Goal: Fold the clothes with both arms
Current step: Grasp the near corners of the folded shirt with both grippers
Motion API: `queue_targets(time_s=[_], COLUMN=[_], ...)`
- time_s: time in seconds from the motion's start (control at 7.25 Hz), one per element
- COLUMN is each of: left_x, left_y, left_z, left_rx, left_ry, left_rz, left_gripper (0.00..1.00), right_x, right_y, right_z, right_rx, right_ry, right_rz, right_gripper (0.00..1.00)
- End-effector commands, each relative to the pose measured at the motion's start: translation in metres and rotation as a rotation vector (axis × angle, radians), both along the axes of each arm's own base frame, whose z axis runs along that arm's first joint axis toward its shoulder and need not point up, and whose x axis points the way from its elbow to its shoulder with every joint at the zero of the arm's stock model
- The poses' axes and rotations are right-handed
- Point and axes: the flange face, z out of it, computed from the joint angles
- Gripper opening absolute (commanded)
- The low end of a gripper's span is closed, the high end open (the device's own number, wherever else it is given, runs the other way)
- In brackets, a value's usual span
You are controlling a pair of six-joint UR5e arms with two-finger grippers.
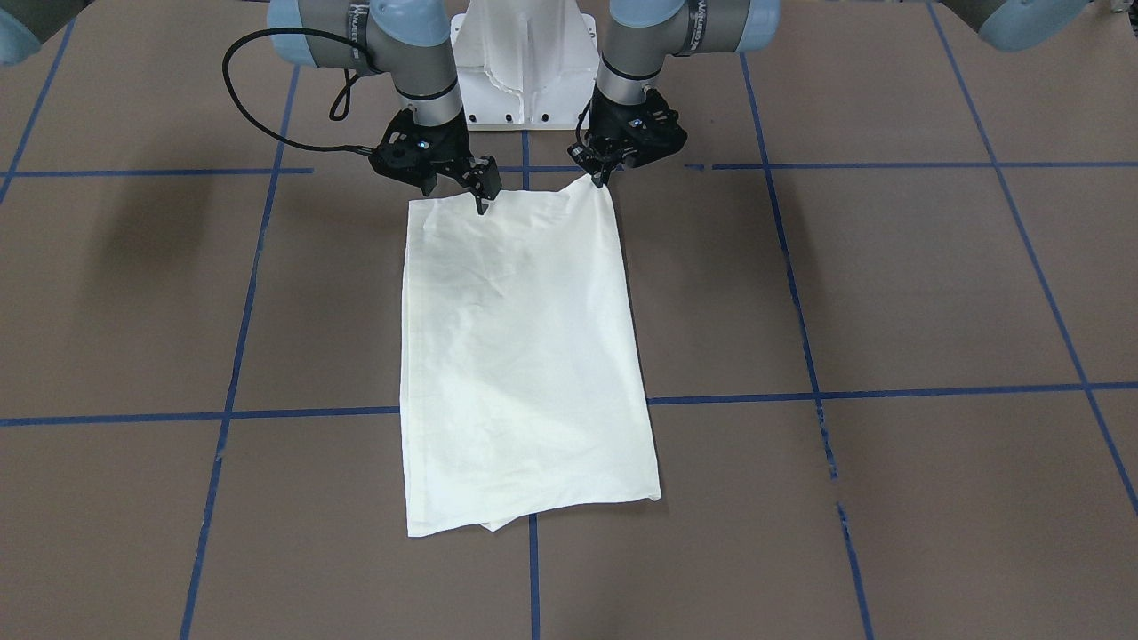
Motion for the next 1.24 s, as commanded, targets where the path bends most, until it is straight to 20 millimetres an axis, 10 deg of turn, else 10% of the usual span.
queue_targets(time_s=[0.0, 0.83, 1.1], left_x=[0.000, -0.001, -0.002], left_y=[0.000, 0.000, -0.001], left_z=[-0.001, -0.007, -0.007], left_rx=[0.000, 0.003, 0.004], left_ry=[0.003, 0.013, 0.013], left_rz=[0.001, -0.001, -0.003], left_gripper=[0.00, 0.00, 0.00], right_x=[-0.008, -0.010, -0.011], right_y=[0.006, 0.020, 0.020], right_z=[0.012, 0.030, 0.026], right_rx=[-0.012, -0.024, -0.025], right_ry=[0.023, 0.051, 0.043], right_rz=[-0.006, -0.027, -0.024], right_gripper=[1.00, 1.00, 0.78])
